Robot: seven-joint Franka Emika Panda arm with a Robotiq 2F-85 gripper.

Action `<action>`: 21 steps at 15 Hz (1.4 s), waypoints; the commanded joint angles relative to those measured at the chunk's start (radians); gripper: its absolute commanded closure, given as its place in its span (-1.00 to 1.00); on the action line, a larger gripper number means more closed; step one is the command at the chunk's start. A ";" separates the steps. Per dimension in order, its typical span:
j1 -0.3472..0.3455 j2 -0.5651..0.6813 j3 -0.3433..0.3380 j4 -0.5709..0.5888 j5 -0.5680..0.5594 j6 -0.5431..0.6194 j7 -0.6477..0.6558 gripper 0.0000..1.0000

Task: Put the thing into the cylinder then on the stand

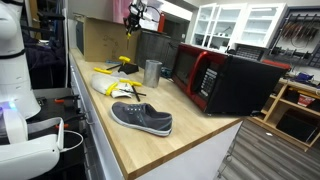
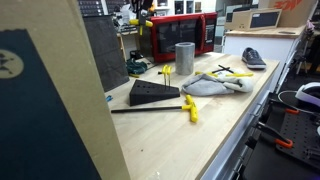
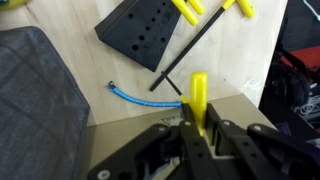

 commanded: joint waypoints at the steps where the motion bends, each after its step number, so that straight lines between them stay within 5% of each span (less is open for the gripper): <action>1: -0.011 0.020 0.004 0.034 -0.029 -0.108 -0.137 0.92; 8: -0.031 0.053 -0.006 0.055 -0.074 -0.250 -0.347 0.92; 12: -0.024 0.063 -0.023 0.068 -0.170 -0.171 -0.369 0.92; 21: -0.031 0.094 -0.003 0.095 -0.098 -0.029 -0.367 0.92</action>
